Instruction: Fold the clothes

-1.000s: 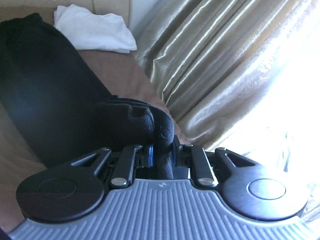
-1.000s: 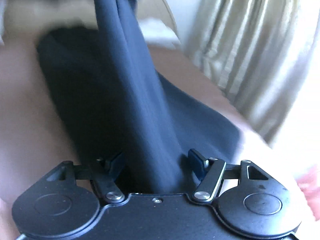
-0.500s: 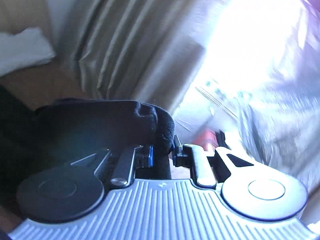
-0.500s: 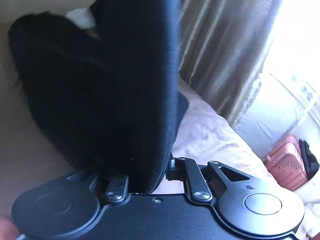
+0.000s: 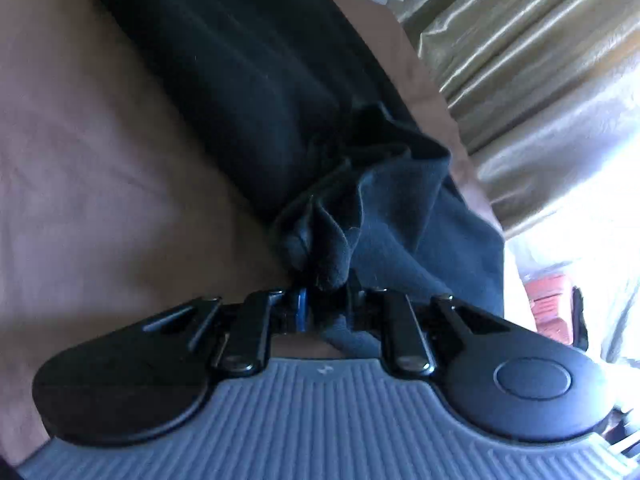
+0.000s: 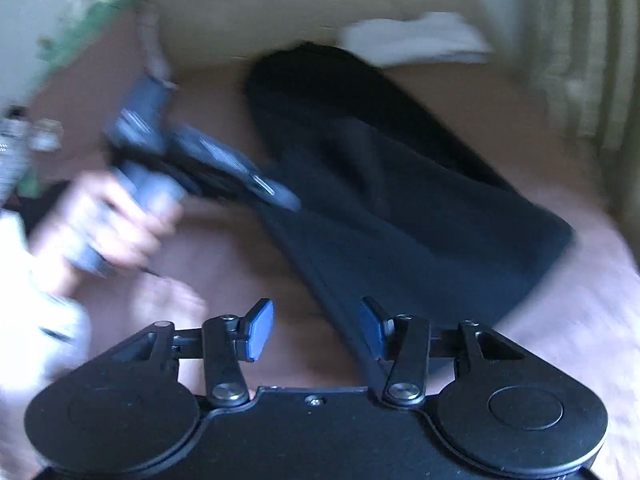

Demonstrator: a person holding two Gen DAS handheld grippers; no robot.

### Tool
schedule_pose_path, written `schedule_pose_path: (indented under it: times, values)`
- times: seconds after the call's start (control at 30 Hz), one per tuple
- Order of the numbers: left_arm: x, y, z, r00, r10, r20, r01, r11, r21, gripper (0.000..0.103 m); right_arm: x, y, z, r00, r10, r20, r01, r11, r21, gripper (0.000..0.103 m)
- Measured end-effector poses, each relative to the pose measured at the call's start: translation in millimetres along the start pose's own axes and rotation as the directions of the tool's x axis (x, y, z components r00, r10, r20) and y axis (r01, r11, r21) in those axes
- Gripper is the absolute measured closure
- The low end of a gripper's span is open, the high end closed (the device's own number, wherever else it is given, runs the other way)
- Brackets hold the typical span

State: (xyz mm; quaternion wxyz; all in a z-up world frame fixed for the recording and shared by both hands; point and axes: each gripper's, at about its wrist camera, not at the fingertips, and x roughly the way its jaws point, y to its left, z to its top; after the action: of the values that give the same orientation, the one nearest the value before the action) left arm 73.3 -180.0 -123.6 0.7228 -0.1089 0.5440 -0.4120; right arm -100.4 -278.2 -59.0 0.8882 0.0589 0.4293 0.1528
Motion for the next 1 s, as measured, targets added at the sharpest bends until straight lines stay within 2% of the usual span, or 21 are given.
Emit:
schedule_pose_path:
  times: [0.03,0.07,0.1,0.2,0.23,0.3,0.33,0.37,0.4,0.47,0.53,0.63,0.73,0.8,0.87,0.93,0.97,1.0]
  values:
    - [-3.6,-1.4,-2.5,1.0,-0.002,0.009,0.002,1.0,-0.002,0.087,-1.9,-3.0,18.0,0.999,0.047,0.001,-0.047,0.999,-0.008,0.043]
    - [-6.6,-1.9,-4.4,1.0,-0.005,0.022,0.005,1.0,-0.005,0.087,8.9,-16.8,43.7,0.998,0.061,0.001,-0.061,0.998,-0.022,0.034]
    - [-8.4,-2.6,-5.3,0.999,-0.007,0.035,0.007,1.0,-0.002,0.087,20.5,-29.1,68.0,0.998,0.068,-0.004,-0.068,0.997,-0.031,0.032]
    - [-7.6,-0.9,-3.0,0.998,-0.026,0.058,0.026,1.0,-0.003,0.087,67.4,-45.1,123.8,0.996,0.0,-0.086,0.001,1.0,0.006,0.032]
    - [-5.9,3.3,-1.1,0.997,-0.05,0.057,0.051,0.998,-0.022,0.087,92.7,-49.3,144.4,0.99,-0.018,-0.137,0.023,0.999,0.033,0.032]
    - [-5.7,20.3,0.1,0.99,-0.133,0.053,0.138,0.984,-0.11,0.086,137.3,-55.9,178.4,0.969,-0.074,-0.238,0.096,0.992,0.081,0.033]
    - [-5.4,26.8,0.3,0.986,-0.157,0.051,0.163,0.977,-0.139,0.086,154.9,-60.5,191.7,0.95,-0.13,-0.284,0.164,0.982,0.099,0.033]
    - [-4.9,29.4,-0.3,0.987,-0.154,0.042,0.159,0.977,-0.141,0.086,171.5,-65.4,204.5,0.928,-0.177,-0.328,0.224,0.968,0.113,0.033]
    - [-4.5,31.2,-1.3,0.988,-0.153,0.037,0.156,0.978,-0.141,0.086,181.6,-70.2,213.8,0.915,-0.187,-0.358,0.244,0.962,0.122,0.033]
    - [-2.9,32.1,-4.0,0.988,-0.152,0.036,0.155,0.979,-0.132,0.086,192.6,-73.6,224.6,0.912,-0.189,-0.365,0.244,0.964,0.11,0.033]
    - [-0.3,31.1,-5.2,0.99,-0.141,0.027,0.143,0.982,-0.124,0.086,207.3,-78.1,234.9,0.898,-0.247,-0.364,0.279,0.96,0.036,0.032]
    - [1.4,28.9,-6.6,0.992,-0.123,0.006,0.122,0.986,-0.114,0.086,237.7,-87.8,236.9,0.876,-0.238,-0.42,0.236,0.97,-0.056,0.032]
    - [-3.6,33.8,-10.0,0.991,-0.126,-0.045,0.118,0.982,-0.15,0.085,243.1,-106.9,219.1,0.895,-0.163,-0.415,0.185,0.983,0.013,0.032]
    - [-4.4,35.6,-10.5,0.991,-0.127,-0.037,0.12,0.979,-0.165,0.081,250.8,-120.4,212.7,0.911,-0.091,-0.402,0.129,0.989,0.068,0.032]
    - [-0.7,37.3,-10.3,0.993,-0.11,-0.032,0.103,0.979,-0.175,0.075,263.8,-130.0,204.1,0.911,-0.044,-0.411,0.083,0.994,0.077,0.03]
    - [1.0,40.9,-11.8,0.994,-0.11,-0.005,0.107,0.978,-0.181,0.069,270.7,-134.8,196.0,0.922,-0.043,-0.385,0.069,0.996,0.053,0.027]
    - [0.9,42.7,-12.9,0.994,-0.111,0.013,0.112,0.977,-0.184,0.07,270.6,-134.9,192.4,0.93,-0.049,-0.365,0.071,0.996,0.046,0.031]
    - [0.6,41.4,-14.2,0.994,-0.107,0.029,0.11,0.978,-0.178,0.082,264.3,-130.1,191.0,0.939,-0.072,-0.336,0.083,0.996,0.017,0.059]
